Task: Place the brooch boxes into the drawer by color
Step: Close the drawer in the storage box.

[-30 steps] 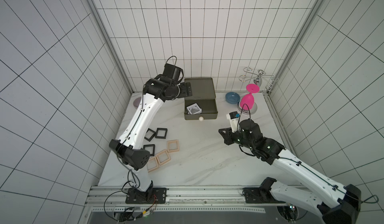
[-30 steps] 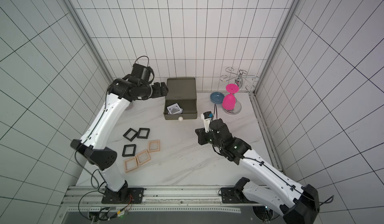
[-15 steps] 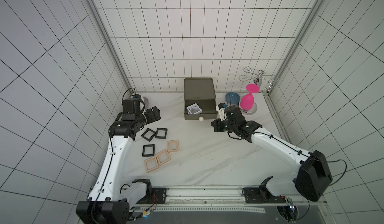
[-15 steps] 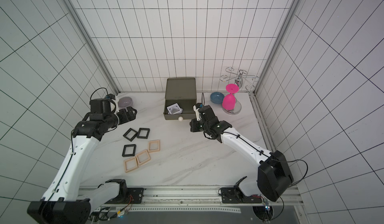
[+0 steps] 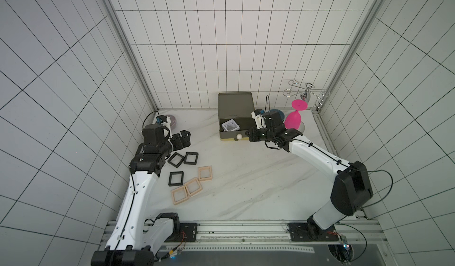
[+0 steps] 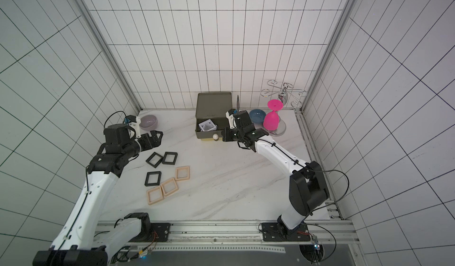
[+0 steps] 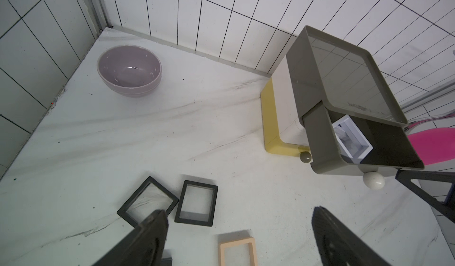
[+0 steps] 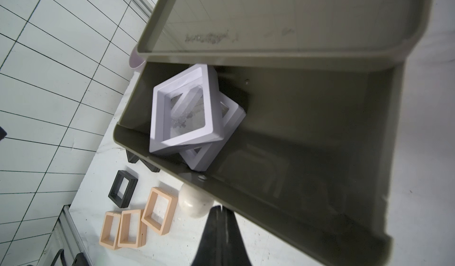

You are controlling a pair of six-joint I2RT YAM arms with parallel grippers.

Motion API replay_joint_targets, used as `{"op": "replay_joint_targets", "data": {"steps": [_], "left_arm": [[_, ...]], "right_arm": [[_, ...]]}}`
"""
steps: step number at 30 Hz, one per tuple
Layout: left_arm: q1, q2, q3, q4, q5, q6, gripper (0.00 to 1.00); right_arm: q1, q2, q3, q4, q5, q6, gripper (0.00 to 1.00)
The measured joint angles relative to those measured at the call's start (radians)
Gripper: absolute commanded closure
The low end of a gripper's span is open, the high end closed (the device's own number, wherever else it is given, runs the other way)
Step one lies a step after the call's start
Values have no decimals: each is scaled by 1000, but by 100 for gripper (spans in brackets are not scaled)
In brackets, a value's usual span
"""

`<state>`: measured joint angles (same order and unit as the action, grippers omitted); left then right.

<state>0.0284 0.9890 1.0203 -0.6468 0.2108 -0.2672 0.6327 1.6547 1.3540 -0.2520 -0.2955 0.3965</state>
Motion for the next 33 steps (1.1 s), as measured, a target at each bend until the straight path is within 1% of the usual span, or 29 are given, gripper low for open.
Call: {"op": "replay_joint_targets", "data": {"steps": [11, 17, 20, 25, 27, 29, 33], "left_arm": [[0, -3, -82, 58, 2, 11, 5], [0, -5, -99, 80, 16, 10, 4], [0, -7, -104, 92, 27, 8, 4], [0, -6, -106, 100, 58, 3, 5], [0, -5, -106, 104, 72, 0, 5], [0, -5, -106, 106, 80, -3, 5], [0, -5, -106, 108, 86, -5, 5]], "right_arm": [[-7, 119, 150, 12, -5, -8, 100], [-12, 122, 173, 19, -2, -8, 100], [-16, 76, 143, 19, -2, -7, 100], [-18, -92, 31, 15, -2, -4, 100], [-18, -132, 2, 16, 3, -4, 100], [-18, -138, -11, 18, 13, -2, 100], [-18, -101, -39, 23, 40, 7, 100]]}}
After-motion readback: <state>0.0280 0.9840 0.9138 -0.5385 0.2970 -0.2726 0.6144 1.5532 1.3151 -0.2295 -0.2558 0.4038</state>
